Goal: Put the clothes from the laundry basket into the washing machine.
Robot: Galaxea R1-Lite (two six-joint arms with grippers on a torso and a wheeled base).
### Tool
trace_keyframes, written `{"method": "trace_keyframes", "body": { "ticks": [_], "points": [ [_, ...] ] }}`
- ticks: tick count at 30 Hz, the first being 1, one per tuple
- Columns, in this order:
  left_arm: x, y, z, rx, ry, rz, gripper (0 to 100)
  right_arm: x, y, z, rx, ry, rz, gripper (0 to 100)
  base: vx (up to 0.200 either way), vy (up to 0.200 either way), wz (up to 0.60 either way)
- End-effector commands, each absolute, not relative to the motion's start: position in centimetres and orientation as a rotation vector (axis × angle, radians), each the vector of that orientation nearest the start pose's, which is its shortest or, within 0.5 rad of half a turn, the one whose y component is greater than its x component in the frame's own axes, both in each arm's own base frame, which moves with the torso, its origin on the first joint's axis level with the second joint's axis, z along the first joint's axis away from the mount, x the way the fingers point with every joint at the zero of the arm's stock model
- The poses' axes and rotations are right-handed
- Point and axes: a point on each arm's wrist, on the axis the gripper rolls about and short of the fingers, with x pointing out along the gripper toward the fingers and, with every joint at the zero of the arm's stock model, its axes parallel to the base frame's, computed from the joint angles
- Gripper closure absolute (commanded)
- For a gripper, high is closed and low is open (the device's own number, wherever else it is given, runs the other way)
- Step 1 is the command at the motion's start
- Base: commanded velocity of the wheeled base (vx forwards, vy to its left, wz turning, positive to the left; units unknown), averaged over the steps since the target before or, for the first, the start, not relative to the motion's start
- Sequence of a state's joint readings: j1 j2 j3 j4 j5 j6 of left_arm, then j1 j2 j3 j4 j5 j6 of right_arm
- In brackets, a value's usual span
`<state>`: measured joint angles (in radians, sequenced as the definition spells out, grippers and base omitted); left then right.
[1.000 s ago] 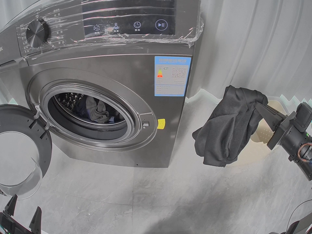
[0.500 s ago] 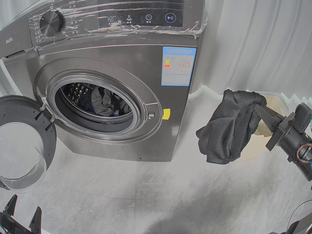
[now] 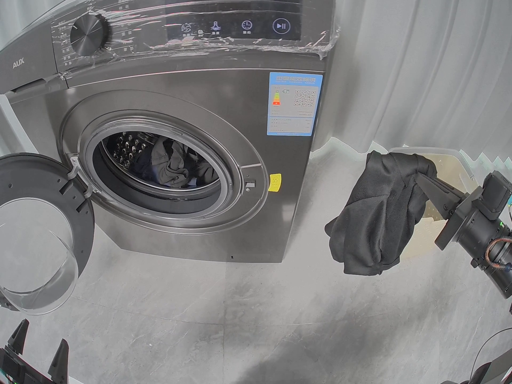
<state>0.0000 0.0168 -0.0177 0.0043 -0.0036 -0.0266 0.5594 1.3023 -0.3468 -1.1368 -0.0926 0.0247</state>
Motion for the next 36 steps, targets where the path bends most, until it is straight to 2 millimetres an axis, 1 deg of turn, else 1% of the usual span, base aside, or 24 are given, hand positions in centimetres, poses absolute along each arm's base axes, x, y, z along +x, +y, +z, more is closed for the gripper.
{"method": "trace_keyframes", "body": {
  "ticks": [1, 8, 17, 23, 32, 36],
  "points": [
    [-2.29, -0.01, 7.56, -0.026, 0.002, -0.003, 0, 15.72, 9.61, 20.8, 0.082, -0.164, 0.469, 100, 0.0, 0.2, 0.0],
    [-2.29, -0.01, 7.56, -0.026, 0.002, -0.005, 0, 15.64, 9.72, 20.76, 0.082, -0.163, 0.476, 100, 0.0, 0.2, 0.0],
    [-2.29, -0.01, 7.54, -0.025, 0.003, -0.005, 0, 15.55, 9.77, 20.51, 0.081, -0.153, 0.481, 100, 0.0, 0.0, 0.0],
    [-2.29, -0.01, 7.54, -0.025, 0.003, -0.005, 0, 15.59, 9.79, 20.52, 0.081, -0.153, 0.481, 100, -0.2, 0.0, 0.0],
    [-2.29, -0.01, 7.56, -0.026, 0.002, -0.005, 0, 15.61, 9.8, 20.45, 0.08, -0.15, 0.481, 100, 0.0, 0.0, 0.0],
    [-2.29, -0.01, 7.54, -0.026, 0.003, -0.005, 0, 15.61, 9.8, 20.45, 0.08, -0.15, 0.481, 100, 0.0, 0.2, 0.0]
  ]
}}
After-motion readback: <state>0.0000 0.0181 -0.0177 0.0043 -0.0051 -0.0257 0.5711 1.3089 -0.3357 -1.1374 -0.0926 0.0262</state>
